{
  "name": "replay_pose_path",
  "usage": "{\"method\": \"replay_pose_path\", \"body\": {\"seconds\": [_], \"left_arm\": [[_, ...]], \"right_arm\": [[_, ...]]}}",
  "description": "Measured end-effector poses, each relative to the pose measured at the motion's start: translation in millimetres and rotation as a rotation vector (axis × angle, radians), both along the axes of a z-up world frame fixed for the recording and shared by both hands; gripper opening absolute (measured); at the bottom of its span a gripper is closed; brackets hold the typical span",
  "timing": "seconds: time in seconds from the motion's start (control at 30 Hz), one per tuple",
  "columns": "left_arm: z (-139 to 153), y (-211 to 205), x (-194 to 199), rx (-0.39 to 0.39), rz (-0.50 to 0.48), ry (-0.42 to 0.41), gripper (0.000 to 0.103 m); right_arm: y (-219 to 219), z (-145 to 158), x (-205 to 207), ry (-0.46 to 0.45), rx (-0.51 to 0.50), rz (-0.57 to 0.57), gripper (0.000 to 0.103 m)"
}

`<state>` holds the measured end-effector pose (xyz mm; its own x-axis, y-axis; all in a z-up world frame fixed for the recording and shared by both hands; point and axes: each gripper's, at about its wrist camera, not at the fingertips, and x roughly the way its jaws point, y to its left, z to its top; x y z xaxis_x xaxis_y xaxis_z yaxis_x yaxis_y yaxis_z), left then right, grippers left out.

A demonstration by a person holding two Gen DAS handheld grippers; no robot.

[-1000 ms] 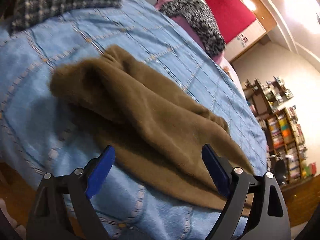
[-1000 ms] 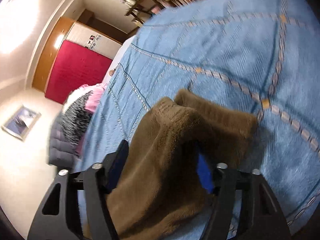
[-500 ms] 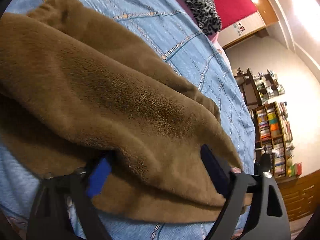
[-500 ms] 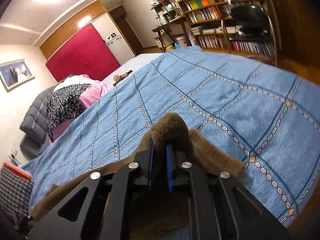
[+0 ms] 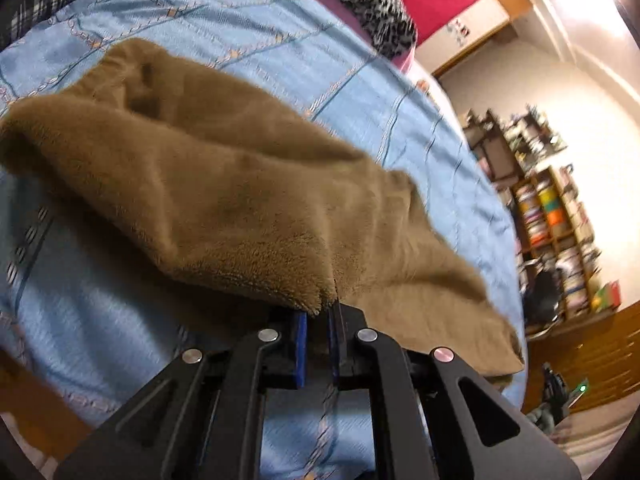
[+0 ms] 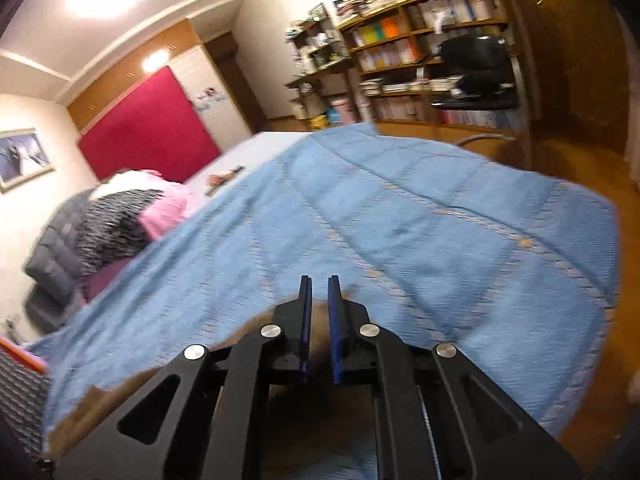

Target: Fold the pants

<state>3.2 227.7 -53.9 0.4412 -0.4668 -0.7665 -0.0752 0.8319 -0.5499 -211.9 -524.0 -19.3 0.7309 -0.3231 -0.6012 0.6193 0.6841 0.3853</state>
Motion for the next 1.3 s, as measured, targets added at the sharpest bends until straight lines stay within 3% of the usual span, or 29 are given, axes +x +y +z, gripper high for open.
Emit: {"method": "replay_pose_path", "body": {"seconds": [0.17,0.23,0.3,0.57,0.7,0.77,0.8,0.97,1.07,1.2,1.3], "left_arm": [[-31.6,-3.0,-5.0,0.076,0.005,0.11,0.01],[-37.8,-2.0,-4.3,0.065,0.024,0.125,0.011],[-36.5,-2.6,-4.2,0.068,0.023,0.119,0.011],[-29.3,-5.0,-9.3,0.083,0.019,0.104,0.011],[-29.5,-10.7,-4.2,0.09,0.017,0.098,0.011],[-30.1,-11.5,-2.2,0.092,0.019,0.094,0.011],[-31.0,-13.3,1.3,0.091,0.02,0.095,0.011],[-28.8,-18.4,5.3,0.103,0.005,0.094,0.01],[-26.2,-18.3,5.0,0.076,-0.033,0.086,0.009],[-22.6,-15.4,0.3,0.085,-0.054,0.068,0.009],[-31.3,-16.9,0.6,0.109,-0.081,0.097,0.01]], "right_arm": [[-7.1,-36.1,-13.3,0.024,0.164,0.012,0.011],[-8.9,-45.0,-15.7,-0.005,0.247,0.007,0.036],[-8.3,-49.7,-14.8,-0.032,0.293,0.019,0.044],[-2.6,-67.3,14.6,-0.065,0.395,0.087,0.044],[-2.0,-73.7,40.7,-0.055,0.393,0.108,0.044],[-0.2,-72.9,53.6,-0.034,0.342,0.101,0.035],[1.8,-69.3,57.9,-0.021,0.305,0.104,0.013],[16.4,-24.5,39.2,-0.062,0.124,0.09,0.01],[15.2,-13.5,15.0,-0.058,0.081,0.058,0.01],[7.6,-49.7,4.9,0.074,0.132,0.038,0.01],[12.0,-79.2,10.1,0.146,0.107,0.036,0.01]]}}
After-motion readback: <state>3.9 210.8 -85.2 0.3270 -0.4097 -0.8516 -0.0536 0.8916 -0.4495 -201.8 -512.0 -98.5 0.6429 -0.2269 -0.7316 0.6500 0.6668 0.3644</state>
